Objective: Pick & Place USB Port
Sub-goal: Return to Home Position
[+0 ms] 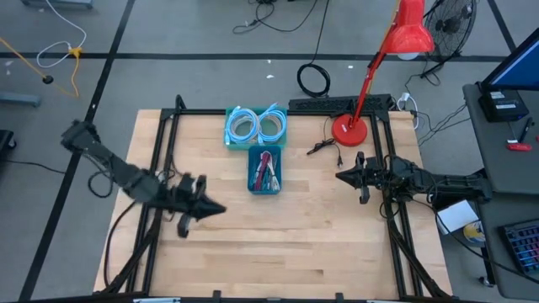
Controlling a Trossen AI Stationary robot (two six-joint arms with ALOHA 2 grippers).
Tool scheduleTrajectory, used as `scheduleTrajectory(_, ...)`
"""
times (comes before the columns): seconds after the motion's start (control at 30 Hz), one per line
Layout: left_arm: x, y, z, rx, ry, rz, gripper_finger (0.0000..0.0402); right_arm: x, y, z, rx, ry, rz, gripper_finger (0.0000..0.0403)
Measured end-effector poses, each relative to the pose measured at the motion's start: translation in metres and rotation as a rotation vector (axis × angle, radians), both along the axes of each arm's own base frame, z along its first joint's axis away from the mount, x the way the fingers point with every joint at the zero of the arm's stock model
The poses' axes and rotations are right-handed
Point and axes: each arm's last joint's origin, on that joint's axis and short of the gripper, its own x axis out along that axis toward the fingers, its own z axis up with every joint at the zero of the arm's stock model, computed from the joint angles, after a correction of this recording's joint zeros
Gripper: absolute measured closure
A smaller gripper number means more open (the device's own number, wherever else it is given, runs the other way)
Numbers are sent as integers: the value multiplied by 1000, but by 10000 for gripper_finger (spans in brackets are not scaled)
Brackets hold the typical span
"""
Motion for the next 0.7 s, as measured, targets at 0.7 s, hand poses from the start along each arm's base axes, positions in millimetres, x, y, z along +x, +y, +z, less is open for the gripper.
scheduleTrajectory(0.7,14,151,-1,-16,82,71,402,0,0,0,0,0,0,403)
